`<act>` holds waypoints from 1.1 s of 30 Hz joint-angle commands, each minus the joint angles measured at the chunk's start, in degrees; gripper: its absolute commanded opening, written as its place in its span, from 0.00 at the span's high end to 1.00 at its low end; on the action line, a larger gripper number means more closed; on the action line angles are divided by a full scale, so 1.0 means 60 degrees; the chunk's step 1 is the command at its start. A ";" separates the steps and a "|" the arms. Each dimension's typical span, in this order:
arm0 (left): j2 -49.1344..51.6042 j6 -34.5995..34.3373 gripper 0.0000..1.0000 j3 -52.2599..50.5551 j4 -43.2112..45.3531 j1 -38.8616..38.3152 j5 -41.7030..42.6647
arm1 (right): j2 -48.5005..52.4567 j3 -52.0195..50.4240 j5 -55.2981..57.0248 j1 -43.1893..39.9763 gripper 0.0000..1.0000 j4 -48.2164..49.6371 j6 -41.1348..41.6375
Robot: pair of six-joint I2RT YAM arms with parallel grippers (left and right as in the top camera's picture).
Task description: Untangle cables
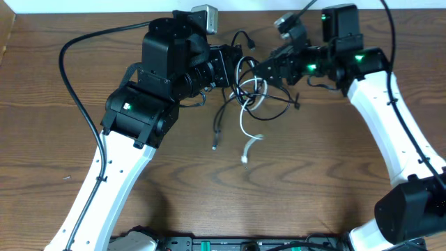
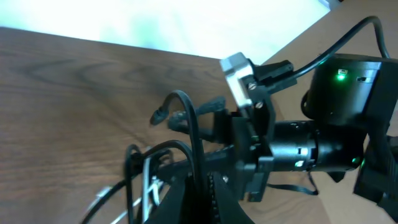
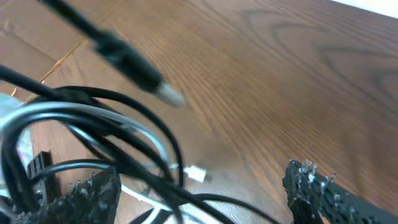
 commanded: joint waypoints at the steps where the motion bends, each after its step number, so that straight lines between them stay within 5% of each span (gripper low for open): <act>1: -0.0076 -0.0291 0.93 0.0022 0.0138 0.0062 0.0426 | 0.0051 0.0149 -0.0182 0.0262 0.23 0.0229 0.0280; 6: -0.0076 -0.0401 0.93 0.0022 0.0178 0.0062 0.0852 | 0.0670 0.0149 0.0237 0.0525 0.39 0.1202 0.1676; 15: -0.0178 -0.0426 0.93 0.0029 0.0178 0.0146 0.1115 | 0.1606 0.0149 0.2987 0.0539 0.99 0.1661 0.4266; 23: -0.0412 -0.0426 0.93 0.0029 0.0044 0.1705 0.0758 | 0.1636 0.0149 0.4543 0.0000 0.99 -0.0222 0.4364; 33: -0.0087 0.0004 0.93 0.0025 -0.2182 0.2929 -0.2116 | 0.1636 0.0149 0.5632 -0.0816 0.99 -0.2747 0.3657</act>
